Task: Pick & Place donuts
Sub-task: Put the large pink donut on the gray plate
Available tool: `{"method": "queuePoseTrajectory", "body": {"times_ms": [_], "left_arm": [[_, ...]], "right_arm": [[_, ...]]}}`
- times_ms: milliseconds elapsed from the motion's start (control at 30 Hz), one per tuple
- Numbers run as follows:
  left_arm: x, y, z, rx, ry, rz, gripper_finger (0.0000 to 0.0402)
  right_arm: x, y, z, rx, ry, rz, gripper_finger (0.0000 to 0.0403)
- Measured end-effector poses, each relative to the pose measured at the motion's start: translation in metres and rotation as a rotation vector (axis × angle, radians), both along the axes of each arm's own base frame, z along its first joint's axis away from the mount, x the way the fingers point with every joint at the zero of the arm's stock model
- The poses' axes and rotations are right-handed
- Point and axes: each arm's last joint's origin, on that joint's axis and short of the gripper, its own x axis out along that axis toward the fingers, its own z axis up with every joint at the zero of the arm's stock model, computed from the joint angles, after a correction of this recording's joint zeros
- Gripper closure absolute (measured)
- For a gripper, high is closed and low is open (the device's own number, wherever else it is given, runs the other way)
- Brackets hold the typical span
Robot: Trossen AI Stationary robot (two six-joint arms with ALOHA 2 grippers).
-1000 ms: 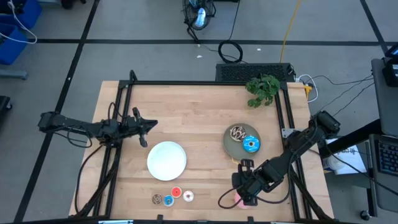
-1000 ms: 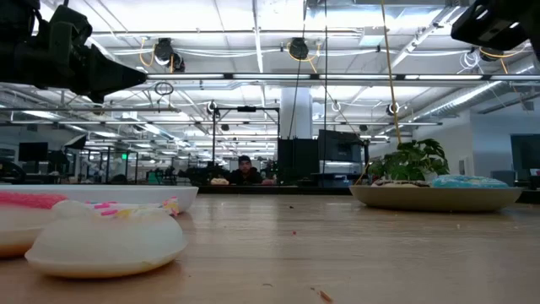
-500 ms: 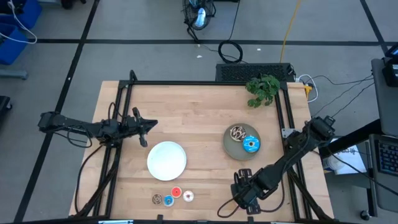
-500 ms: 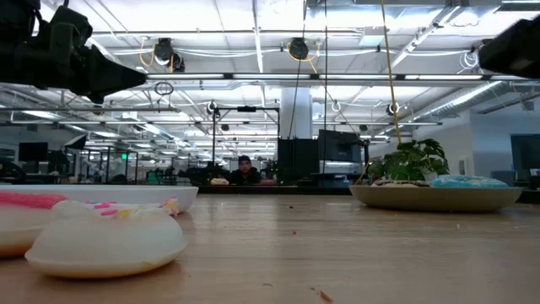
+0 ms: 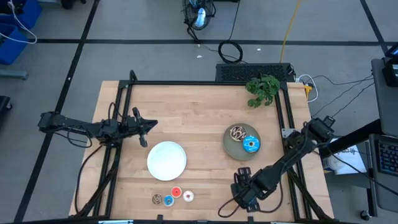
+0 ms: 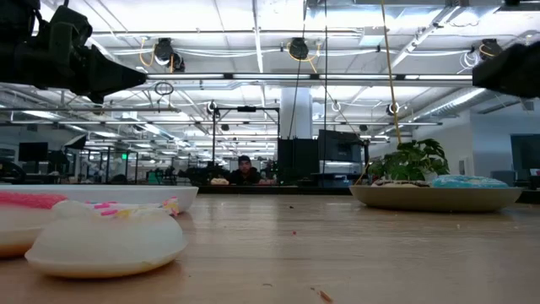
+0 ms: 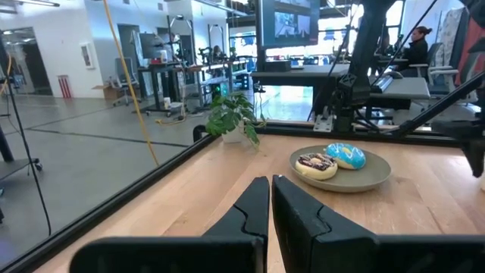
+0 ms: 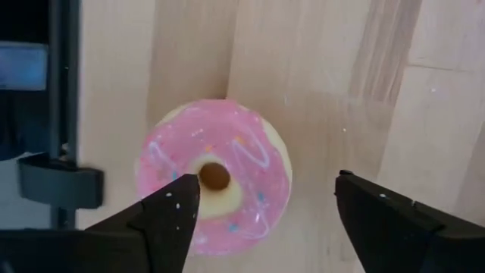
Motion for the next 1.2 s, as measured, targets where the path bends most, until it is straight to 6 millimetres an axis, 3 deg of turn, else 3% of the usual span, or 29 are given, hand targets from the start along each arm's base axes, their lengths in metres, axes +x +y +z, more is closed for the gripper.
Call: {"method": "queuePoseTrajectory", "body": {"times_ms": [500, 733, 867, 1200], "left_arm": [[0.000, 0.000, -0.001, 0.002, 0.007, -0.004, 0.0376], [0.000, 0.000, -0.001, 0.003, 0.008, -0.004, 0.0376], [0.000, 0.000, -0.001, 0.006, 0.009, -0.003, 0.0376], [0.000, 0.000, -0.001, 0.020, 0.014, -0.002, 0.0376]], "right_arm": [[-0.010, -0.008, -0.034, 0.019, -0.020, 0.020, 0.0129], [-0.012, -0.010, -0.036, 0.008, -0.029, 0.060, 0.0135], [-0.011, -0.011, -0.037, 0.002, -0.031, 0.058, 0.0176], [-0.002, -0.023, -0.034, 0.029, -0.008, 0.014, 0.0330]]}}
